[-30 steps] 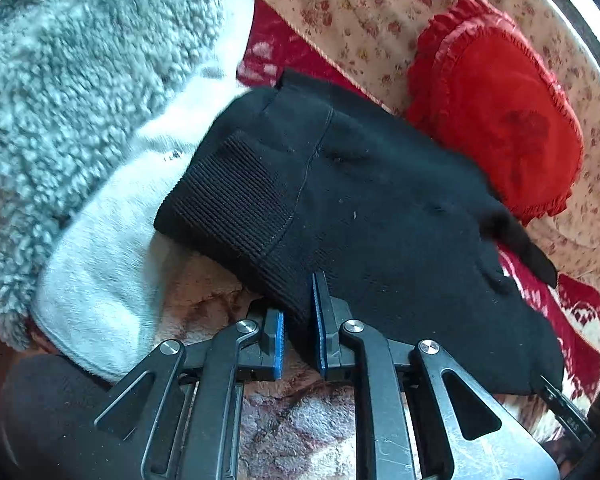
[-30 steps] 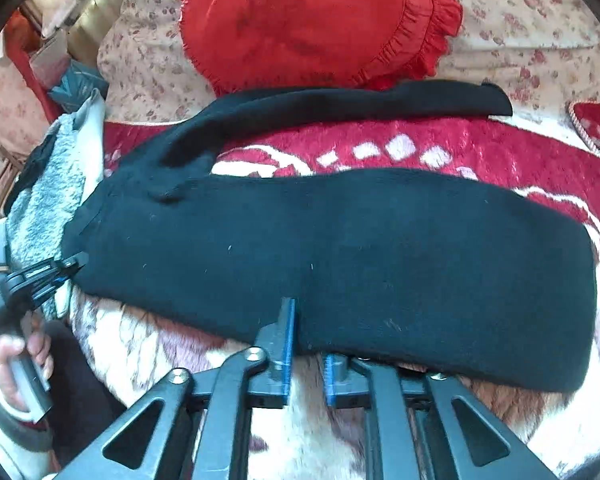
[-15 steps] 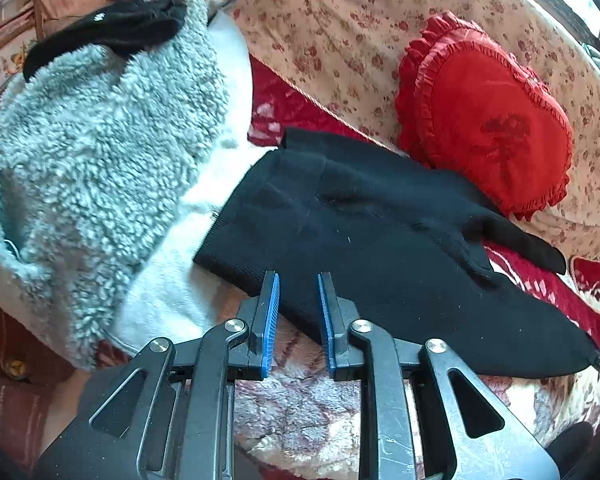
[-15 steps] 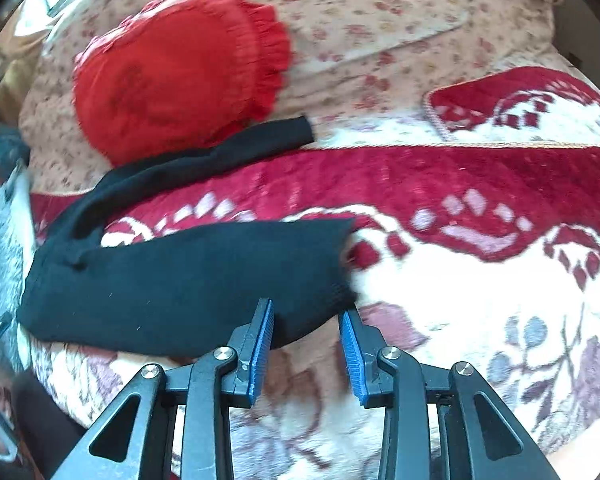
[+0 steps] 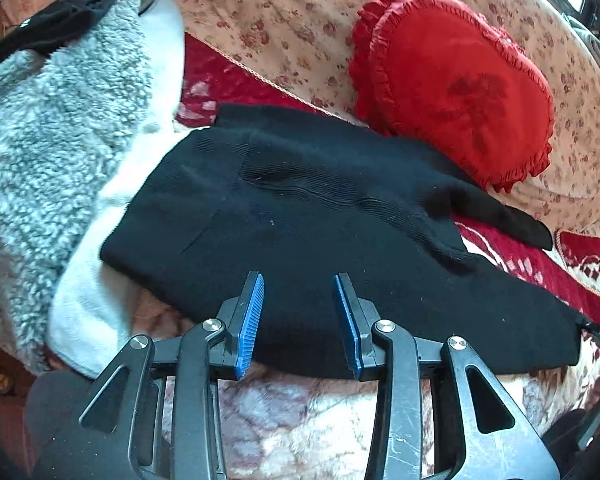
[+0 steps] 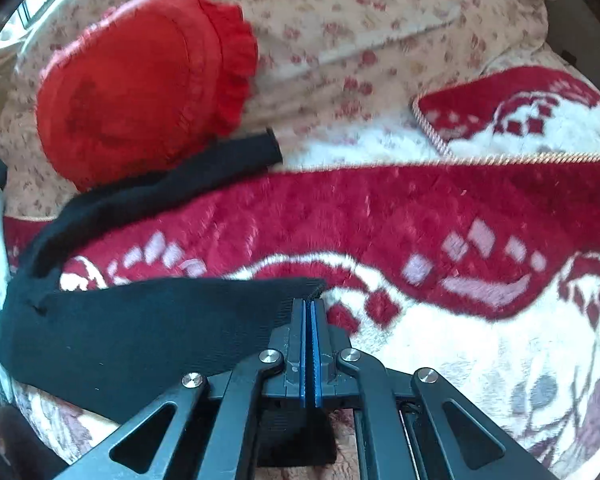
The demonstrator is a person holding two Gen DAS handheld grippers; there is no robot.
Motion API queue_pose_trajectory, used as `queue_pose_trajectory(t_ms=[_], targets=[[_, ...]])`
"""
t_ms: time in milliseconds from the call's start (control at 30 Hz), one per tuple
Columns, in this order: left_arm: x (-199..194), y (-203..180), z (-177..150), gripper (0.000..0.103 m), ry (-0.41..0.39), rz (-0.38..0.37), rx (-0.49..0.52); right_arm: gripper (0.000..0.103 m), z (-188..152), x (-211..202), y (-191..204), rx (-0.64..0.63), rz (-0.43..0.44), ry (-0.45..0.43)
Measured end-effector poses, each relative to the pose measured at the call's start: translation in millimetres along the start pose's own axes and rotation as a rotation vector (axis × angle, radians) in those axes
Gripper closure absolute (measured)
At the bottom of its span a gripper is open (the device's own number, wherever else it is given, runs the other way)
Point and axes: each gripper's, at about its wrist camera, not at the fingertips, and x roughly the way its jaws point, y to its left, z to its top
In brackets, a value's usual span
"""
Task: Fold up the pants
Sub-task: 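Grasp one pants leg with the right gripper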
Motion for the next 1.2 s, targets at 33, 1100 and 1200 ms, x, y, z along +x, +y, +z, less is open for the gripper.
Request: queue_pose_trajectory(t_ms=[33, 1100, 1200], targets=[[5.0, -2.5, -0.8, 0.068, 0.003, 0.002, 0.003, 0.101, 0.3, -2.7, 1.4, -0.011, -0.018, -0.012], [58.4, 53.6, 67.9, 0.053, 0.017, 0.129, -0.035, 0.063, 59.2, 56.3, 352.6, -0.648, 0.532, 0.01], [69.0, 60.6, 75.1, 0.053, 0.025, 0.143, -0.059, 0.062, 62.6, 79.2, 394.9, -0.76, 0.515, 0.039]])
